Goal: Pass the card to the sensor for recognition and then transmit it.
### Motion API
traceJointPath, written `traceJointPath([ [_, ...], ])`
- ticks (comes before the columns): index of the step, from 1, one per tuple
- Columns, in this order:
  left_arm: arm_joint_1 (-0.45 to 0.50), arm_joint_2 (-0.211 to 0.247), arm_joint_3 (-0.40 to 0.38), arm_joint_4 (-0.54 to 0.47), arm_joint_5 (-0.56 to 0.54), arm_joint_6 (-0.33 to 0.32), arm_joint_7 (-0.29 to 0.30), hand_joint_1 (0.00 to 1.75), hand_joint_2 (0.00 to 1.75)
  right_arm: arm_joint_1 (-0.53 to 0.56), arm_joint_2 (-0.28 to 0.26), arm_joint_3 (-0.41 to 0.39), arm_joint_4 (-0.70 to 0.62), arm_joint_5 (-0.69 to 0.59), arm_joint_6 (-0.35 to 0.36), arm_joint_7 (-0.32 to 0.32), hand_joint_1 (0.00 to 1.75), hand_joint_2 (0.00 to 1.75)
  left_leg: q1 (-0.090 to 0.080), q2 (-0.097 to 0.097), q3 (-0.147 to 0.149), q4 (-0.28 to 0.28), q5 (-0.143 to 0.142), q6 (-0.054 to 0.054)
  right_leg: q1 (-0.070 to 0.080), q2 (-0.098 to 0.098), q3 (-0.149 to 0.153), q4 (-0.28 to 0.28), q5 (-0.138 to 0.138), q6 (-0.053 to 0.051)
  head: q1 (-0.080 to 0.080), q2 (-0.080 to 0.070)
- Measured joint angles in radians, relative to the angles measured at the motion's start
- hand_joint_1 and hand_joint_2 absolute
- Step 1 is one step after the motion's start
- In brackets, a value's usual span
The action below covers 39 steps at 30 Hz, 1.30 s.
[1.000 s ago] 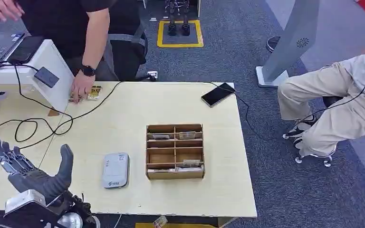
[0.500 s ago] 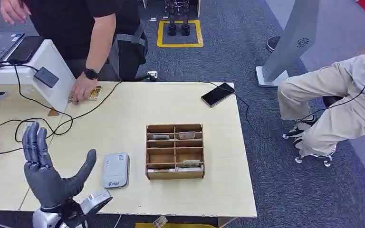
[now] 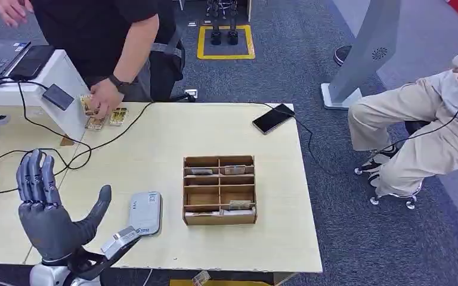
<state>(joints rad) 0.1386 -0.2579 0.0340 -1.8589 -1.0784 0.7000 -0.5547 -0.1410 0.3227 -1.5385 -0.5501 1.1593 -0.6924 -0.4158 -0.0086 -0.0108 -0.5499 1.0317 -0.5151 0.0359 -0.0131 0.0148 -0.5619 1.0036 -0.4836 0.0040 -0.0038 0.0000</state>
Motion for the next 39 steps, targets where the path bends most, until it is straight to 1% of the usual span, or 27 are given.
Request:
traceJointPath([
  [6, 0.0, 0.0, 0.01, -0.004, -0.005, 0.0, 0.003, 0.0, 1.75, -0.001, 0.0, 0.0, 0.002, 0.0, 0.0, 0.0, 0.0, 1.75, 0.0, 0.0, 0.0, 0.0, 0.0, 0.0, 0.0, 0.0, 0.0, 0.0, 0.0, 0.0, 0.0, 0.0],
  [10, 0.0, 0.0, 0.011, -0.004, -0.036, 0.0, 0.046, 0.0, 1.75, -0.001, 0.0, 0.0, 0.003, 0.0, 0.0, 0.008, 0.0, 1.75, 0.0, 0.0, 0.0, 0.0, 0.0, 0.0, 0.0, 0.0, 0.0, 0.0, 0.0, 0.0, 0.0, 0.0],
  [14, 0.0, -0.001, 0.011, -0.001, -0.124, 0.0, 0.132, 0.0, 1.75, -0.001, 0.0, 0.0, 0.003, -0.005, 0.0, 0.01, 0.0, 1.75, 0.0, 0.0, 0.0, 0.0, 0.0, 0.0, 0.0, 0.0, 0.0, 0.0, 0.0, 0.0, 0.0, 0.0],
  [17, -0.002, -0.001, 0.011, 0.016, -0.211, 0.0, 0.234, 0.0, 1.75, -0.002, 0.0, 0.0, 0.003, -0.013, 0.0, 0.018, 0.0, 1.75, 0.0, 0.0, 0.0, 0.0, 0.0, 0.0, 0.0, 0.0, 0.0, 0.0, 0.0, 0.0, 0.0, 0.0],
  [19, -0.005, -0.001, 0.011, 0.045, -0.243, 0.0, 0.303, 0.0, 1.75, -0.002, 0.0, 0.0, 0.003, -0.016, 0.0, 0.022, 0.0, 1.75, 0.0, 0.0, 0.0, 0.0, 0.0, 0.0, 0.0, 0.0, 0.0, 0.0, 0.0, 0.0, 0.0, 0.0],
  [21, -0.009, -0.001, 0.011, 0.072, -0.281, 0.0, 0.344, 0.0, 1.75, -0.002, 0.0, 0.0, 0.003, -0.018, 0.0, 0.025, 0.0, 1.75, 0.0, 0.0, 0.0, 0.0, 0.0, 0.0, 0.0, 0.0, 0.0, 0.0, 0.0, 0.0, 0.0, 0.0],
  [28, -0.022, 0.002, 0.013, 0.174, -0.332, 0.0, 0.408, 0.0, 1.75, -0.003, 0.0, 0.0, 0.003, -0.019, 0.0, 0.024, 0.0, 1.75, 0.0, 0.0, 0.0, 0.0, 0.0, 0.0, 0.0, 0.0, 0.0, 0.0, 0.0, 0.0, 0.0, 0.0],
  [37, -0.023, 0.003, 0.013, 0.179, -0.333, 0.0, 0.409, 0.0, 1.75, -0.003, 0.0, 0.0, 0.003, -0.02, 0.0, 0.024, 0.0, 1.75, 0.0, 0.0, 0.0, 0.0, 0.0, 0.0, 0.0, 0.0, -0.001, 0.0, 0.0, 0.0, 0.0, 0.0],
  [39, -0.029, 0.004, 0.013, 0.195, -0.345, 0.0, 0.425, 0.0, 1.75, -0.003, 0.0, 0.0, 0.005, -0.031, 0.0, 0.01, 0.0, 1.75, 0.0, 0.0, 0.0, 0.0, 0.0, 0.0, 0.0, 0.0, -0.001, 0.0, 0.0, 0.0, 0.0, 0.0],
])
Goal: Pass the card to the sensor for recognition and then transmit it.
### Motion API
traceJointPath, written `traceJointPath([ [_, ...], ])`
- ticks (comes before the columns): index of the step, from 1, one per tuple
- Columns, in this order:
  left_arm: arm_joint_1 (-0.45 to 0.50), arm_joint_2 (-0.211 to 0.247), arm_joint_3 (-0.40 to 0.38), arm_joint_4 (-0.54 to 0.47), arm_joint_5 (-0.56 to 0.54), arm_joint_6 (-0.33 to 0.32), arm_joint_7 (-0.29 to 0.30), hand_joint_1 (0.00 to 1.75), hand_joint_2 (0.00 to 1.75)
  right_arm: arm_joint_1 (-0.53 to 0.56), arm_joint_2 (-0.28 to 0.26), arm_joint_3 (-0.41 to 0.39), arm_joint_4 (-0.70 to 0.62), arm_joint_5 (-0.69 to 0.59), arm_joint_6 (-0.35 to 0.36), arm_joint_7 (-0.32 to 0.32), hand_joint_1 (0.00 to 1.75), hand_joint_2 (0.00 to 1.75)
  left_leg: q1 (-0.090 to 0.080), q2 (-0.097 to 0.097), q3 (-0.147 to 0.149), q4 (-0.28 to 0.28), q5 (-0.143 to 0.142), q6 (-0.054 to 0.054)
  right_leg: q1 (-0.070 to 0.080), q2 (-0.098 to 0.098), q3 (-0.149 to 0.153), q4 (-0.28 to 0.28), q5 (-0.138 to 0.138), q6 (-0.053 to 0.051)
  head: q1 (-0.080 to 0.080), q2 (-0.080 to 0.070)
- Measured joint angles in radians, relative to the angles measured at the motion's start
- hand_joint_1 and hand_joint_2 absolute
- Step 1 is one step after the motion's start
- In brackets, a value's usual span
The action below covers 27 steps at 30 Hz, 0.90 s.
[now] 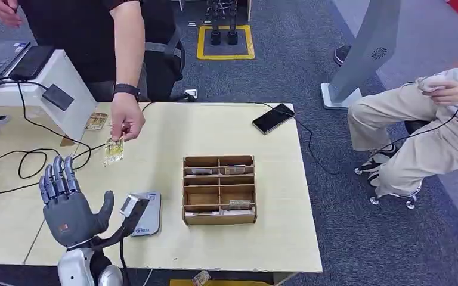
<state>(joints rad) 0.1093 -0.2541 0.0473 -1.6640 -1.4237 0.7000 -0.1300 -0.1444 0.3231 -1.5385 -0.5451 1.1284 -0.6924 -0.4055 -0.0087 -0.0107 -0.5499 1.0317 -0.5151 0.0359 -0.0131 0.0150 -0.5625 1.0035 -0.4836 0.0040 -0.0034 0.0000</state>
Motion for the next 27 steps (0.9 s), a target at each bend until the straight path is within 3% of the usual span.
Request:
traceJointPath([
  [1, -0.031, 0.007, 0.0, 0.044, -0.042, 0.0, 0.115, 0.0, 1.75, -0.002, -0.001, 0.0, 0.005, -0.01, 0.0, -0.007, 0.0, 1.75, 0.0, 0.0, 0.0, 0.0, 0.0, 0.0, 0.0, 0.0, 0.0, 0.0, 0.0, 0.0, 0.0, 0.0],
  [2, -0.064, 0.017, 0.0, 0.076, -0.045, 0.0, 0.204, 0.0, 0.0, -0.004, -0.001, 0.0, 0.008, -0.01, 0.0, -0.009, 0.0, 1.75, 0.0, 0.0, 0.0, 0.0, 0.0, 0.0, 0.0, 0.0, 0.0, 0.0, 0.0, 0.0, 0.0, 0.0],
  [3, -0.072, 0.018, 0.0, 0.079, -0.045, 0.0, 0.205, 0.0, 1.75, -0.005, -0.001, 0.0, 0.009, -0.007, 0.0, -0.01, 0.0, 1.75, 0.0, 0.0, 0.0, 0.0, 0.0, 0.0, 0.0, 0.0, 0.0, 0.0, 0.0, 0.0, 0.0, 0.0],
  [10, -0.143, 0.021, 0.02, 0.11, -0.033, 0.0, 0.18, 0.0, 1.75, -0.008, -0.004, 0.0, 0.018, 0.012, 0.0, -0.02, 0.0, 1.75, 0.0, -0.001, -0.001, 0.0, 0.0, 0.0, 0.0, -0.001, 0.0, 0.0, 0.0, 0.0, 0.0, 0.0],
  [19, -0.219, 0.017, 0.082, 0.18, 0.013, 0.0, 0.095, 0.0, 1.75, -0.014, -0.006, 0.0, 0.024, 0.024, 0.0, -0.02, 0.0, 1.75, 0.0, 0.0, -0.001, 0.0, 0.0, 0.0, 0.0, -0.001, 0.0, 0.0, 0.0, 0.0, 0.0, 0.0],
  [20, -0.224, 0.016, 0.088, 0.184, 0.02, 0.0, 0.08, 1.54, 1.75, -0.014, -0.006, 0.0, 0.024, 0.024, 0.0, -0.019, 0.0, 1.75, 0.0, 0.0, -0.001, 0.0, 0.0, 0.0, 0.0, -0.001, 0.0, 0.0, 0.0, 0.0, 0.0, 0.0],
  [21, -0.226, 0.015, 0.092, 0.188, 0.031, 0.0, 0.063, 1.75, 1.75, -0.014, -0.006, 0.0, 0.025, 0.025, 0.0, -0.019, 0.0, 1.75, 0.0, 0.0, -0.001, 0.0, 0.0, 0.0, 0.0, 0.0, 0.0, 0.0, 0.0, 0.0, 0.0, 0.0],
  [27, -0.244, 0.009, 0.123, 0.221, 0.1, 0.0, -0.035, 1.75, 1.75, -0.019, -0.007, 0.0, 0.027, 0.023, 0.0, -0.019, 0.0, 1.75, 0.0, 0.0, -0.001, 0.0, 0.0, 0.0, 0.0, 0.0, 0.0, 0.0, 0.0, 0.0, 0.0, 0.0],
])
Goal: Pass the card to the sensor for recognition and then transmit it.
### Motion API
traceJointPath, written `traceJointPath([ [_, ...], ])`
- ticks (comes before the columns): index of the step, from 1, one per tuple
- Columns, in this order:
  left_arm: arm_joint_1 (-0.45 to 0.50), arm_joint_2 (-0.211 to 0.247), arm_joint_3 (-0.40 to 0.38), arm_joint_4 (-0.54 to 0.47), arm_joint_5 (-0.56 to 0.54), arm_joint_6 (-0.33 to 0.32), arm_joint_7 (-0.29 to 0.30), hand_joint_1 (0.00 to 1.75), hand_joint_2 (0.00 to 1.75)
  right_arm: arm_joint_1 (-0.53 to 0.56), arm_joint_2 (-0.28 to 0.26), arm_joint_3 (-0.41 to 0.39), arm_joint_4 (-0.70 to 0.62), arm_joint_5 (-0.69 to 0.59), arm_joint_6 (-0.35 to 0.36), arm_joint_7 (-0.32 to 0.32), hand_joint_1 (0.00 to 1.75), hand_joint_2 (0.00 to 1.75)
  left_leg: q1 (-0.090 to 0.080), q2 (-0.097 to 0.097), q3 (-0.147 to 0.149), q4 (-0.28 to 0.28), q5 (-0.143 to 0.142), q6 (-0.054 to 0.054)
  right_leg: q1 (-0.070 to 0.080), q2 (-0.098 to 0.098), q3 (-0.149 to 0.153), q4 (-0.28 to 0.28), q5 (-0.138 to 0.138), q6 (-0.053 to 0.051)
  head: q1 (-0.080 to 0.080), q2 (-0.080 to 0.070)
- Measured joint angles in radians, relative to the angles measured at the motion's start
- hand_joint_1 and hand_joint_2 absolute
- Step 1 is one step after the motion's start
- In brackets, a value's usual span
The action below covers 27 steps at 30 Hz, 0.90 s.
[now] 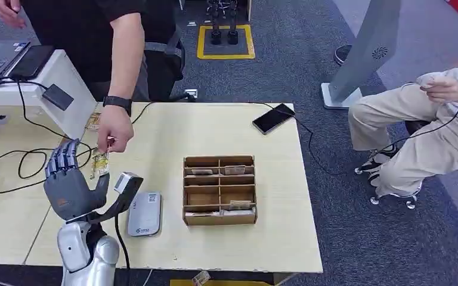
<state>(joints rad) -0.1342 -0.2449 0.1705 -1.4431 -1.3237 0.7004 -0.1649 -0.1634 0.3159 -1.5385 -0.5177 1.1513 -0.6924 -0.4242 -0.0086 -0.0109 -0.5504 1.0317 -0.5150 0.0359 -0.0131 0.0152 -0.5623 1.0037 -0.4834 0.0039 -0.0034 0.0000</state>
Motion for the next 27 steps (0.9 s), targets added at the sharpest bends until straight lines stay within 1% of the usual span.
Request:
traceJointPath([
  [4, -0.005, -0.004, 0.027, 0.017, 0.034, 0.0, -0.059, 1.75, 1.75, 0.0, -0.001, 0.0, 0.0, -0.001, 0.0, -0.001, 0.0, 1.75, 0.0, 0.0, 0.0, 0.0, 0.0, 0.0, 0.0, 0.0, 0.0, 0.0, 0.0, 0.0, 0.0, 0.0],
  [6, -0.01, -0.006, 0.044, 0.024, 0.058, 0.0, -0.098, 1.75, 1.75, 0.0, -0.001, 0.0, 0.001, 0.0, 0.0, -0.001, 0.0, 1.75, 0.0, 0.0, 0.0, 0.0, 0.0, 0.0, 0.0, 0.0, 0.0, 0.0, 0.0, 0.0, 0.0, 0.0],
  [8, -0.022, -0.009, 0.063, 0.029, 0.072, 0.0, -0.12, 1.75, 1.75, 0.0, -0.001, 0.0, 0.002, 0.0, 0.0, -0.001, 0.0, 1.75, 0.0, 0.0, 0.0, 0.0, 0.0, 0.0, 0.0, 0.0, 0.0, 0.0, 0.0, 0.0, 0.0, 0.0],
  [13, -0.027, -0.011, 0.084, 0.039, 0.088, 0.0, -0.137, 1.75, 1.75, -0.001, -0.001, 0.0, 0.004, 0.008, 0.0, 0.009, 0.0, 1.75, 0.0, 0.0, 0.0, 0.0, 0.0, 0.0, 0.0, 0.0, 0.0, 0.0, 0.0, 0.0, 0.0, 0.0],
  [16, -0.026, -0.011, 0.1, 0.045, 0.119, 0.0, -0.161, 1.75, 1.75, 0.001, -0.001, 0.0, 0.005, 0.008, 0.0, 0.012, 0.0, 1.75, 0.0, 0.0, 0.0, 0.0, 0.0, 0.0, 0.0, 0.0, 0.0, 0.0, 0.0, 0.0, 0.0, 0.0],
  [20, -0.025, -0.013, 0.112, 0.049, 0.134, 0.0, -0.189, 1.75, 1.75, 0.002, -0.001, 0.0, 0.006, 0.01, 0.0, 0.009, 0.0, 1.75, 0.0, 0.0, 0.0, 0.0, 0.0, 0.0, 0.0, 0.0, 0.0, 0.0, 0.0, 0.0, 0.0, 0.0],
  [27, -0.023, -0.013, 0.12, 0.049, 0.138, 0.0, -0.19, 1.75, 1.75, 0.002, -0.001, 0.0, 0.007, 0.011, 0.0, 0.009, 0.0, 1.75, 0.0, 0.0, 0.0, 0.0, 0.0, 0.0, 0.0, 0.0, 0.0, 0.0, 0.0, 0.0, 0.0, 0.0],
])
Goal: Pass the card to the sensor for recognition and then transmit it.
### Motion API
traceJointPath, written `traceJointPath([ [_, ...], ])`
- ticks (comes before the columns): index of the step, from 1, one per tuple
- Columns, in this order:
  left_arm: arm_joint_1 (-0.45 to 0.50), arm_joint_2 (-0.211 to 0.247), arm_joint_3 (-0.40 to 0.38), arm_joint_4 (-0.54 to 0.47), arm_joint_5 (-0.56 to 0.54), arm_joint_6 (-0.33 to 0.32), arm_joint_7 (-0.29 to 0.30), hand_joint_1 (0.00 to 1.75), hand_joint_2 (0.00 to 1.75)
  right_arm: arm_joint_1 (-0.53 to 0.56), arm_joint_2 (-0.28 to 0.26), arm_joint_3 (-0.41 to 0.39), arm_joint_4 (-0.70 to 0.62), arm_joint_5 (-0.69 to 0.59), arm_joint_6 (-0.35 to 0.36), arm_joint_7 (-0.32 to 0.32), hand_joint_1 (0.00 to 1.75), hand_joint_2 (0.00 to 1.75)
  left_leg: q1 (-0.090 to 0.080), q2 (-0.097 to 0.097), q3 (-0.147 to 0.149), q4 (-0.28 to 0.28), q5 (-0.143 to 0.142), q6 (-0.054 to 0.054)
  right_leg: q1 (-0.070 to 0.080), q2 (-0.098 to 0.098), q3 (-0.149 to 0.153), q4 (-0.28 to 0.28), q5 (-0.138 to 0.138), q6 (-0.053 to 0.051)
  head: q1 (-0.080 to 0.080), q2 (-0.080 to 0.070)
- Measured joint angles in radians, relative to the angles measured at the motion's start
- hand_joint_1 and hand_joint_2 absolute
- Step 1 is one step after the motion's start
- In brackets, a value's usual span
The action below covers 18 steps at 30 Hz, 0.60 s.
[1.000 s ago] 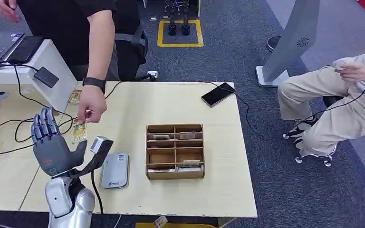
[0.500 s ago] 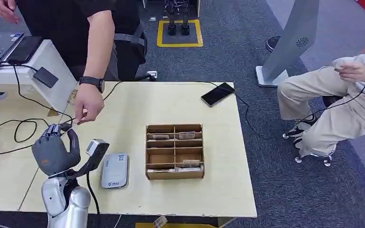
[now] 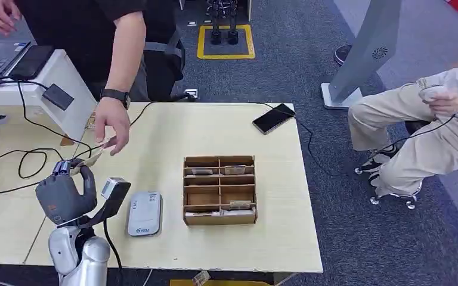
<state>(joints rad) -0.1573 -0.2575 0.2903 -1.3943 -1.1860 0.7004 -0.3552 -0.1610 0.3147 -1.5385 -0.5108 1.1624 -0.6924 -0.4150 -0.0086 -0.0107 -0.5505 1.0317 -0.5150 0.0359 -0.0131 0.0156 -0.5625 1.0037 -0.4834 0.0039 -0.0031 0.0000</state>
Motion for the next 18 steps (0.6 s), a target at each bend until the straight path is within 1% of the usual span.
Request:
traceJointPath([
  [12, 0.009, 0.0, 0.04, 0.0, -0.007, 0.0, 0.001, 1.75, 1.75, 0.001, 0.0, 0.0, 0.002, -0.011, 0.0, 0.006, 0.0, 1.75, 0.0, 0.0, 0.0, 0.0, 0.0, 0.0, 0.0, 0.0, 0.0, 0.0, 0.0, 0.0, 0.0, 0.0],
  [18, 0.02, -0.001, 0.089, 0.0, -0.034, 0.0, 0.012, 1.75, 1.75, 0.002, 0.0, 0.0, 0.003, -0.033, 0.0, -0.006, 0.0, 1.75, 0.0, 0.0, 0.0, 0.0, 0.0, 0.0, 0.0, 0.0, 0.0, 0.0, 0.0, 0.0, 0.0, 0.0],
])
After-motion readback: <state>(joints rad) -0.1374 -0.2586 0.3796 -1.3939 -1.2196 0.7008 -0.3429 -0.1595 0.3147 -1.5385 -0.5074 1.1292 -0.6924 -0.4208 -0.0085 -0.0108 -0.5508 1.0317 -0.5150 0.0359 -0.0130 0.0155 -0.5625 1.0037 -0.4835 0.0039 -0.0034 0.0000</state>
